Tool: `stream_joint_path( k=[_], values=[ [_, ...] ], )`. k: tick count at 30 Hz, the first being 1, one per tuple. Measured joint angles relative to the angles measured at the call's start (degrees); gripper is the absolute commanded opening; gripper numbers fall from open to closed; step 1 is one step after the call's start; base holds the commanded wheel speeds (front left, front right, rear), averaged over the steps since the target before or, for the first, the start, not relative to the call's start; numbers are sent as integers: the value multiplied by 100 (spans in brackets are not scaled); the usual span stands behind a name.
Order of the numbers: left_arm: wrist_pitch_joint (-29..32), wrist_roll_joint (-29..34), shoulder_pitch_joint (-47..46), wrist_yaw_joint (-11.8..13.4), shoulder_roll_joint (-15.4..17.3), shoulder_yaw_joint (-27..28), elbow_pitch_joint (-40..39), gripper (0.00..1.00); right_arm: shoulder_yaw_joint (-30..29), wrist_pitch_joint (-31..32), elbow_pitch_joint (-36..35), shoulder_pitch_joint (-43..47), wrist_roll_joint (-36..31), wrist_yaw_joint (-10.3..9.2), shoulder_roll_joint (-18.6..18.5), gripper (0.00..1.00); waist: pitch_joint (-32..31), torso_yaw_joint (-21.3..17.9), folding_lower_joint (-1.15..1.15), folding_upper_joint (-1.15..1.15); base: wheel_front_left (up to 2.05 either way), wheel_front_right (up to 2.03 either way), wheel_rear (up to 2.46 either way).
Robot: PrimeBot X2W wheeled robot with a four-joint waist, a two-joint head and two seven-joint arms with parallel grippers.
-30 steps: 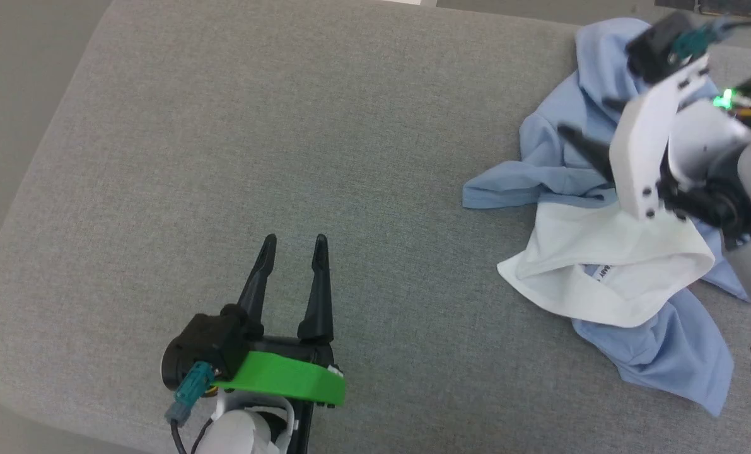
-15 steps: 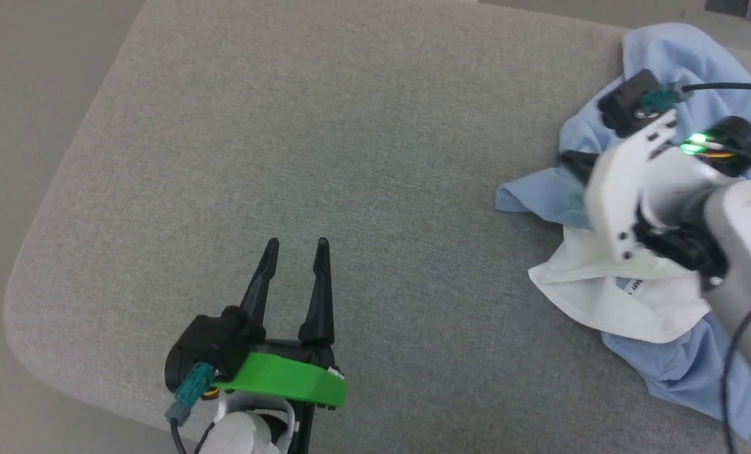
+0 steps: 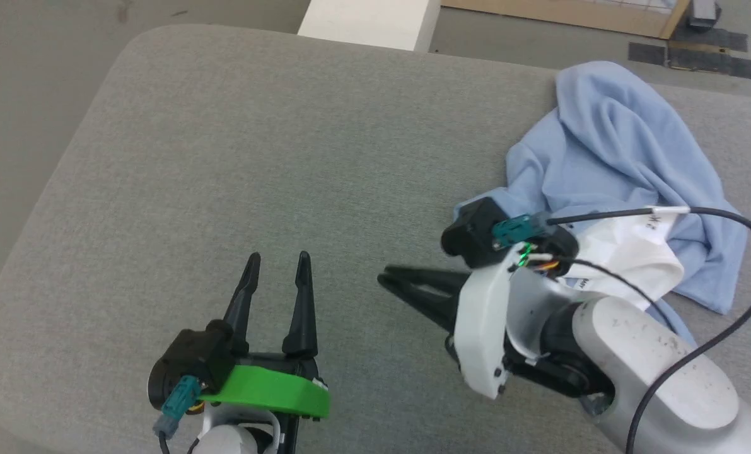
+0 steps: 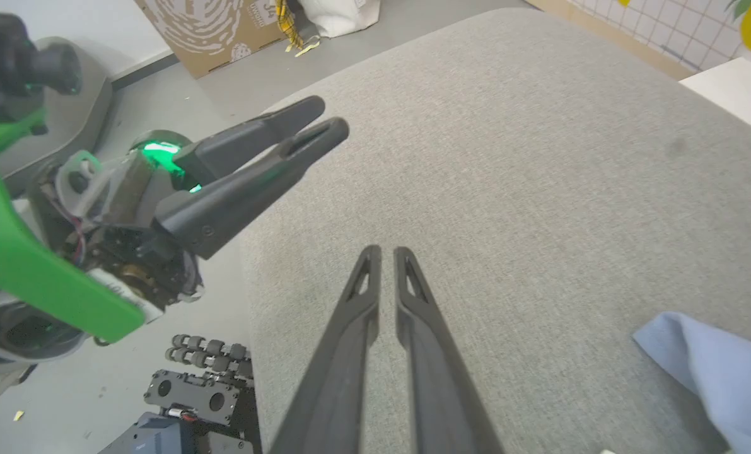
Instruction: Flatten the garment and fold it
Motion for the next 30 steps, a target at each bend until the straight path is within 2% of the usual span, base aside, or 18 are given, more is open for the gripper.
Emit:
stream_joint_path(
  k=[3, 6, 8, 14, 19, 26, 27, 28, 29, 30],
  values=[
    [0, 18, 7, -29, 0, -1, 12, 100, -291, -497, 54, -13, -516, 0, -67, 100, -13, -127, 0, 0, 0, 0, 0],
    [0, 20, 6, -31, 0, 0, 20, 100, -453, -569, 171, -79, -782, 0, -175, 100, -21, -178, 0, 0, 0, 0, 0],
    [0, 24, 5, -46, -1, -9, 21, 100, -643, -516, 330, -134, -868, 0, -253, 100, -16, -187, 0, 0, 0, 0, 0],
    [0, 24, -17, -87, -2, -79, 15, 100, -731, 40, 817, -521, -1250, 0, -896, 100, 134, -114, 0, 0, 0, 0, 0],
    [0, -24, -122, -86, -3, -208, 12, 100, -391, 338, 1200, -911, -1446, 0, -1373, 100, 364, 9, 0, 0, 0, 0, 0],
    [1, -137, -297, 18, -3, -425, -9, 100, 187, 746, 1709, -1239, -1291, 0, -1540, 100, 709, 212, 0, 0, 0, 0, 0],
    [1, -149, -322, 34, -3, -447, -7, 100, 238, 822, 1792, -1257, -1281, 0, -1551, 81, 744, 240, 0, 0, 0, 0, 0],
    [1, -163, -359, 58, -3, -475, -1, 100, 257, 857, 1874, -1273, -1266, 0, -1553, 35, 781, 275, 0, 0, 0, 0, 0],
    [0, -168, -393, 69, -3, -497, 1, 100, 213, 849, 1948, -1296, -1255, 1, -1527, 0, 814, 309, 0, 0, 0, 0, 0],
    [0, -176, -425, 82, -3, -524, 7, 100, 199, 833, 2011, -1339, -1262, 1, -1503, 0, 842, 340, 0, 0, 0, 0, 0]
  ],
)
